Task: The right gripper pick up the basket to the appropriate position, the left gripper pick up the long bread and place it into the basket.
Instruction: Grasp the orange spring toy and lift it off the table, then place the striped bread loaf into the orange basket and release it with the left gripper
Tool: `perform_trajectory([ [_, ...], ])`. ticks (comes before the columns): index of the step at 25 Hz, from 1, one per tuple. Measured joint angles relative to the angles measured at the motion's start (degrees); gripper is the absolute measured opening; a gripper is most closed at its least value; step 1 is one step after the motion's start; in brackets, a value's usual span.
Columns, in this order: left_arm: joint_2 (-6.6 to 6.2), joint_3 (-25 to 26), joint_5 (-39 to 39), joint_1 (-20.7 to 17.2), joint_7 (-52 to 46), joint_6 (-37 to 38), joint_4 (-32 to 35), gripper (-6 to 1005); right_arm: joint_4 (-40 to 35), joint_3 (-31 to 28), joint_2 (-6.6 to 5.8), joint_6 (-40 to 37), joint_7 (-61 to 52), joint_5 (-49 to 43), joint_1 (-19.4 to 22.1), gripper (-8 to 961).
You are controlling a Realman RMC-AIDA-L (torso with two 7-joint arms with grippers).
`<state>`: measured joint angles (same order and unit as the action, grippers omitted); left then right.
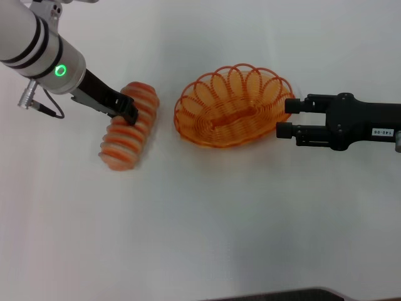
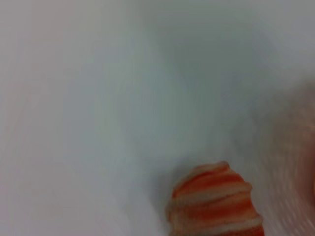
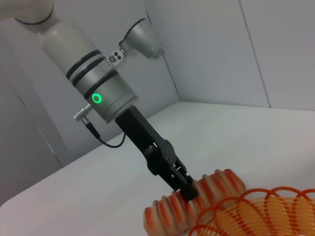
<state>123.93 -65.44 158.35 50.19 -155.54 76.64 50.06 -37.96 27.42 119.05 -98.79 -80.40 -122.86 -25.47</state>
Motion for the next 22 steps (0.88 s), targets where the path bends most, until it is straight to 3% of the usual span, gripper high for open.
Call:
perform_trajectory([
  [11, -0.07, 1.0, 0.0, -0.5, 1.1, -0.7, 0.5, 276, 0.0, -0.1, 0.12, 0.0, 0.0, 0.0, 0.1, 715],
  [15, -0.03, 3.5, -0.4, -1.6, 2.7, -1.5, 3.1, 259, 0.0, -0.5, 0.12, 0.0, 0.0, 0.0, 0.1, 715],
  [22, -0.14, 5.3, -10.0, -4.8, 14.0, -3.0, 9.0, 202, 0.0, -3.0, -0.24, -0.6, 0.0, 0.1, 0.9, 716],
])
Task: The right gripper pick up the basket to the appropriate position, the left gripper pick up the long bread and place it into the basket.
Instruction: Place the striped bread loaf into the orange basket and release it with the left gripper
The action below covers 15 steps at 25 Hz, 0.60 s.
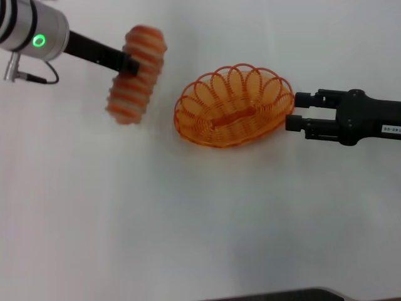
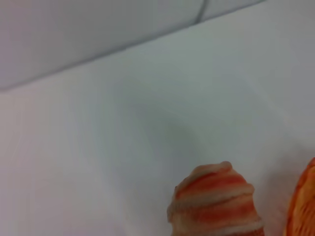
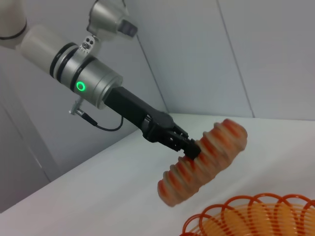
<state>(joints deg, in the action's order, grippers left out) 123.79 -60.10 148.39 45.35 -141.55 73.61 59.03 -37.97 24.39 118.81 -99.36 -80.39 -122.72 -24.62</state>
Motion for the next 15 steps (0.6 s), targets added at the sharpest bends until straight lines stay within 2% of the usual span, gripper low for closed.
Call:
perform_trajectory([
  [4, 0.02, -0.4, -3.7, 1.0, 4.7, 0.3, 1.2, 164, 0.0, -0.9, -0.12, -0.3, 0.0, 0.0, 0.4, 716],
  [10, 0.02, -1.5, -11.0, 4.6, 11.9, 3.0, 0.1, 120, 0.0, -2.1, -0.16, -0.3, 0.0, 0.2, 1.2, 716],
  [13, 0.05, -4.2, -11.8, 6.6, 13.1, 3.8, -2.0, 111, 0.0, -2.2, -0.16, -0.4, 0.1, 1.0, 1.9, 716],
  [15, 0.05, -7.7, -12.0, 8.1, 13.3, 3.4, -4.0, 110, 0.0, -2.2, -0.17, -0.4, 0.3, 1.4, 2.2, 716],
])
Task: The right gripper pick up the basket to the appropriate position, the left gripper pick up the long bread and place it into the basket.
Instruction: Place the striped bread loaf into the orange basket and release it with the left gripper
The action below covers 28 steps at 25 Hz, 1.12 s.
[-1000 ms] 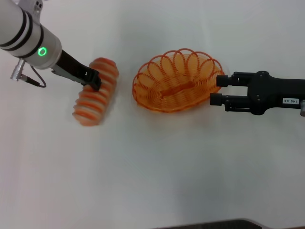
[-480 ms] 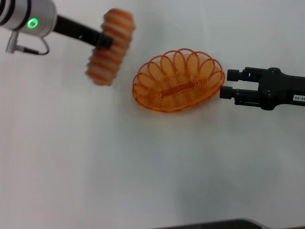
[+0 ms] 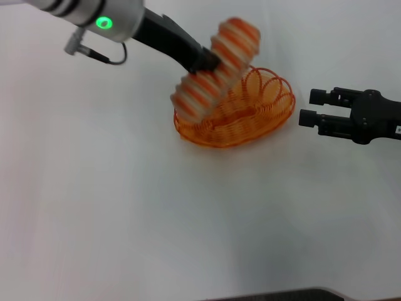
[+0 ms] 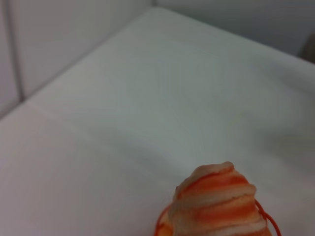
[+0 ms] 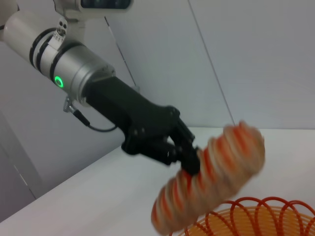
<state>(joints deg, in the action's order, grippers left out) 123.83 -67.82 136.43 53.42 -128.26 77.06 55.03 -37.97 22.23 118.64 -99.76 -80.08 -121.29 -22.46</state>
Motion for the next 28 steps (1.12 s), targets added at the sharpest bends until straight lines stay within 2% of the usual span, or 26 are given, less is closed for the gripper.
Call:
perform_trajectory([
  [5, 0.27, -4.2, -0.1, 2.7, 0.0, -2.8, -4.3, 105, 0.0, 0.0, 0.08, 0.0, 0.7, 0.2, 0.1, 715],
  [14, 0.36, -9.7, -0.3, 5.6, -0.1, -3.6, -7.5, 99, 0.1, 0.0, 0.34, 0.2, 1.1, 0.2, -0.2, 712],
  [17, 0.38, -10.0, -0.4, 5.5, -0.1, -3.6, -7.5, 100, 0.2, 0.0, 0.41, 0.3, 1.2, 0.3, -0.3, 711],
  [20, 0.36, -9.5, -1.1, 5.1, 0.0, -3.9, -7.4, 158, 0.2, 0.0, 0.43, 0.3, 1.2, 0.3, -0.3, 707],
  [25, 0.22, -8.6, -2.8, 3.2, 0.2, -4.0, -5.8, 347, 0.2, 0.0, 0.45, 0.3, 1.2, 0.3, -0.4, 704],
  [28, 0.1, -7.0, -5.2, 0.0, 2.1, -2.7, -2.4, 483, 0.2, 0.0, 0.51, 0.4, 1.2, 0.3, -0.5, 704],
])
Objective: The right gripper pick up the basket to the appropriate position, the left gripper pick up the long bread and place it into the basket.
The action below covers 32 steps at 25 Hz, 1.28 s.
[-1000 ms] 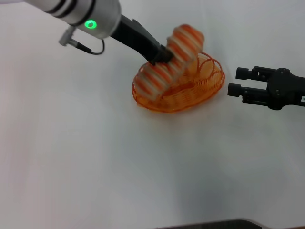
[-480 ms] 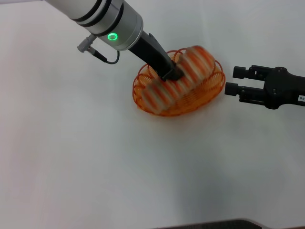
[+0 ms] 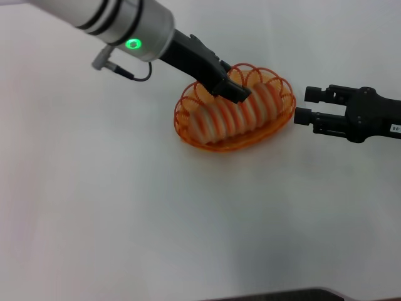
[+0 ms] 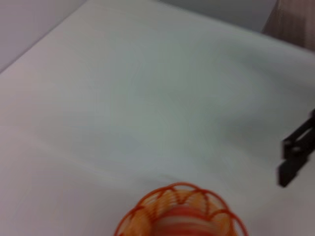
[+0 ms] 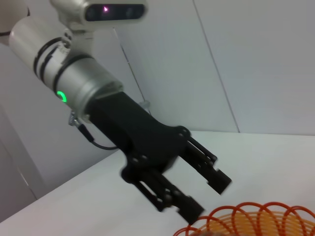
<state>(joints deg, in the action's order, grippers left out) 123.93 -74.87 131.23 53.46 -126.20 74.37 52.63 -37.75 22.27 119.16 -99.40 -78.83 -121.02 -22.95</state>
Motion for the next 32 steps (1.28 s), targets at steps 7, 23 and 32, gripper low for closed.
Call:
perform_trajectory([
  [7, -0.01, 11.9, -3.7, -6.7, 10.5, 12.6, 3.8, 790, 0.5, 0.3, -0.39, -0.2, -0.7, -0.2, 0.0, 704],
  [23, -3.62, 40.7, -5.1, -20.8, 31.1, 19.4, -14.5, 830, 1.3, 0.6, -0.34, 2.2, -1.2, -0.4, -0.9, 704],
  [32, -4.1, 41.4, -5.0, -22.3, 31.1, 19.4, -14.7, 827, 2.6, 2.1, -0.07, 4.4, -1.3, -0.5, -1.9, 704],
])
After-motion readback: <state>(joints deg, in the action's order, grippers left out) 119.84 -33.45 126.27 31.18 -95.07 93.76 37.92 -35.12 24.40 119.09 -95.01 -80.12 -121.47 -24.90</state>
